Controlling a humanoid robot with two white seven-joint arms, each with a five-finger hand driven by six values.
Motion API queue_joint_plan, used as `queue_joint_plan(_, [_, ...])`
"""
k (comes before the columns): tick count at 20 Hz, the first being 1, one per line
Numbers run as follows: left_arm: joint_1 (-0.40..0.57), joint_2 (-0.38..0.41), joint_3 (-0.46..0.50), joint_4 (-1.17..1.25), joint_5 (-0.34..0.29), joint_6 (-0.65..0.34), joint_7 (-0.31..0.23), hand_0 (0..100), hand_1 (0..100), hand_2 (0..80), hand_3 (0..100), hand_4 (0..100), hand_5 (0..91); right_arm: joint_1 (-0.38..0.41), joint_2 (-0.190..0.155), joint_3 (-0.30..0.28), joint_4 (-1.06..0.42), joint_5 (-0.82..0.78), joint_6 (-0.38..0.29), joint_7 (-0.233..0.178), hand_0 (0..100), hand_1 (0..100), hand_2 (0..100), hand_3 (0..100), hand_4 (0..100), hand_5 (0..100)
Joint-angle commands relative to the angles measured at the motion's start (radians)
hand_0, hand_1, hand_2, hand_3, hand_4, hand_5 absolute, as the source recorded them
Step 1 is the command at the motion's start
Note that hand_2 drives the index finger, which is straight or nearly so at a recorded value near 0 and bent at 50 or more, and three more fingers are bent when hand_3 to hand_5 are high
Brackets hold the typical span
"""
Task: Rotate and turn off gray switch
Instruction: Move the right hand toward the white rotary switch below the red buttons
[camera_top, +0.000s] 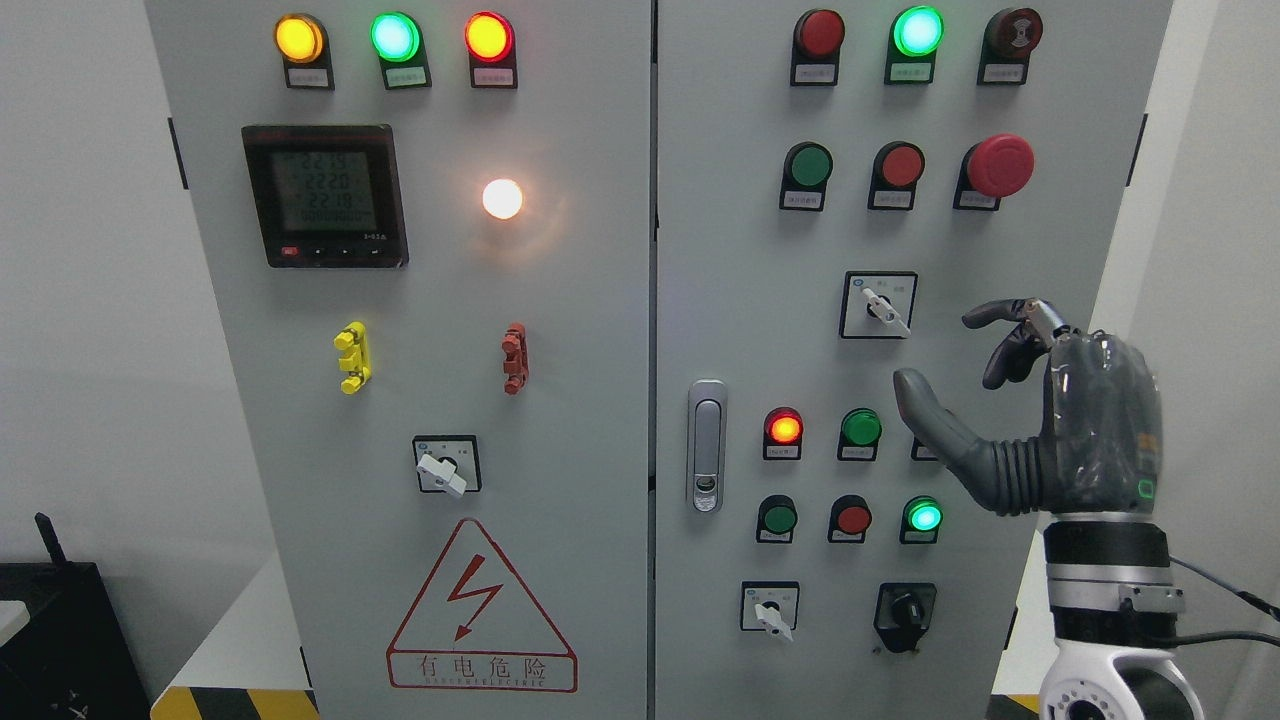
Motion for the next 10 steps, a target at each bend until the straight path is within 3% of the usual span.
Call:
queue_joint_plan(1, [0.0,0.0,0.032,0.0,0.0,0.0,0.0,12,39,0.0,0,0,0.0,-0.023,0.049,0.006,0.033,0.045,0.026,-0.011,0,35,47,88,86,99])
queue_joint_plan(7, [0.0,0.0,0.032,0.0,0.0,0.0,0.0,12,39,0.0,0,0,0.0,-0.05,0.049,0.003,0.048,0.048,0.031,-0.012,0,37,47,88,86,99])
queue_joint_plan(10, [0.0,0.0,0.032,0.0,0.0,0.0,0.0,12,39,0.0,0,0,0.0,-0.06,0.049,0.008,0.053,0.045,0.064,-0.01,0,37,49,88,86,99])
